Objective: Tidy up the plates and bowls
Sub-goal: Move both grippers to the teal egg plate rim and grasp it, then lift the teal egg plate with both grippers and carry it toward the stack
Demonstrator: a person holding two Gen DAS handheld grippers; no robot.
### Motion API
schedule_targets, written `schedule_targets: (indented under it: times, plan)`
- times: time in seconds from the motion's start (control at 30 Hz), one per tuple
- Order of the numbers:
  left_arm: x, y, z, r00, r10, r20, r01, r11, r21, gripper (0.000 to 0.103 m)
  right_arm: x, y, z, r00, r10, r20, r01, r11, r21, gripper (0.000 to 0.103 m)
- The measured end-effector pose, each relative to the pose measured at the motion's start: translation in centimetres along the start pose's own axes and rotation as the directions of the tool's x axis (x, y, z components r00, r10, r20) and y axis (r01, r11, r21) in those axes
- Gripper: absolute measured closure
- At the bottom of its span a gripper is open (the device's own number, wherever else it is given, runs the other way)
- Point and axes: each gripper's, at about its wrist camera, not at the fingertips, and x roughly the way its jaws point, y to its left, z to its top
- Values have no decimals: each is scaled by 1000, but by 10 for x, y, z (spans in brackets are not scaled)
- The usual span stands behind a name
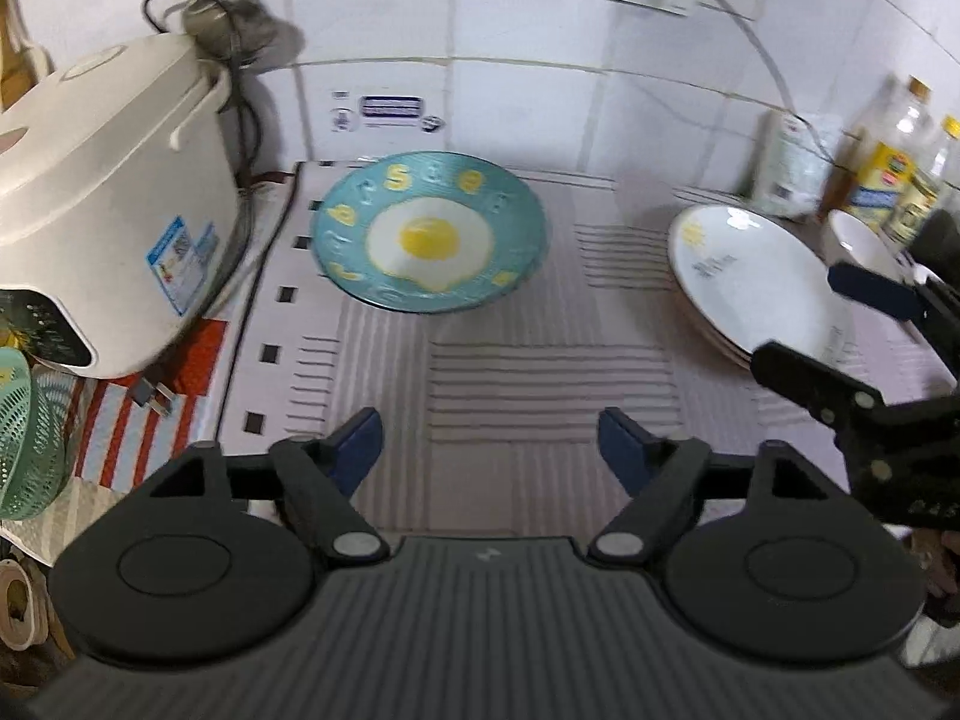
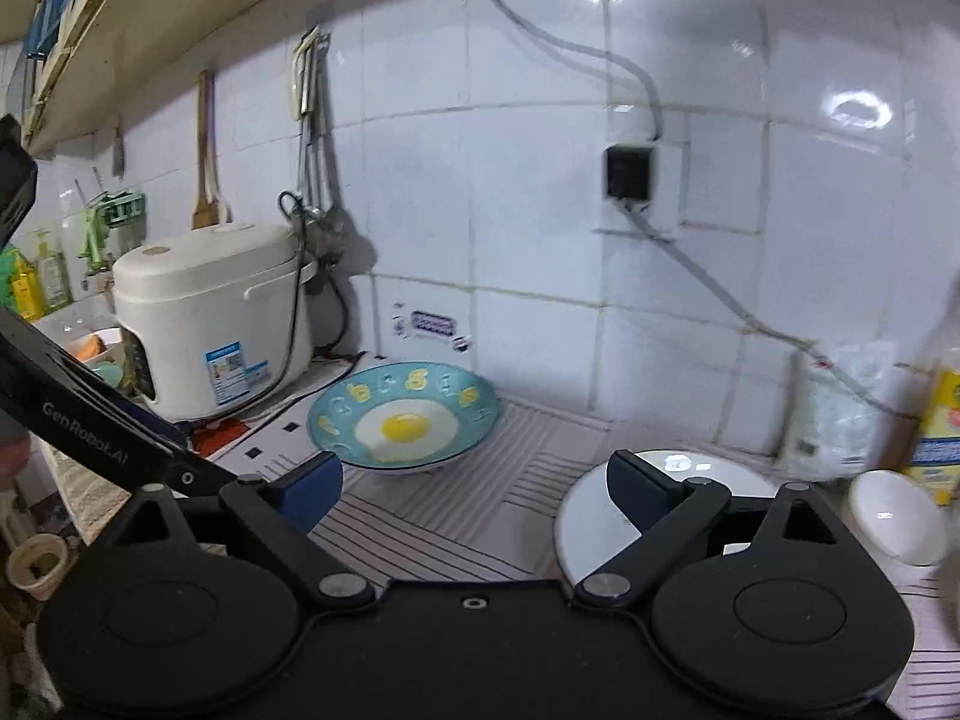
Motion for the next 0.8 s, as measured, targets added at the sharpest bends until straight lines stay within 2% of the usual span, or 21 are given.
schedule_targets:
  times: [0.1,0.2,0.27,0.37,0.5,0.6,0.7,0.8]
  plan:
    - [17,16,2,999,39,26,-39,999,-32,13,24,2,-1,999,25,-29,-24,1000,13,6]
    - [33,33,3,990,112,90,-104,991,-90,7,46,3,-1,1000,-8,-30,10,999,44,6]
    - [47,44,6,982,158,102,-147,983,-110,7,59,2,-1,1000,9,-29,-7,998,65,6]
    - [68,58,11,977,188,100,-174,976,-133,7,80,-1,1,998,45,-31,-42,993,109,6]
    - [90,72,21,976,184,119,-162,972,-171,7,115,-9,1,992,113,-63,-96,969,228,6]
    - [106,84,27,978,170,124,-142,969,-202,7,142,-8,0,986,138,-96,-110,962,252,9]
    - [123,95,32,986,128,109,-99,966,-237,7,167,-10,-2,982,144,-122,-103,951,293,11]
    - [138,100,37,988,119,95,-94,966,-239,9,186,-8,-6,981,116,-154,-68,956,285,14]
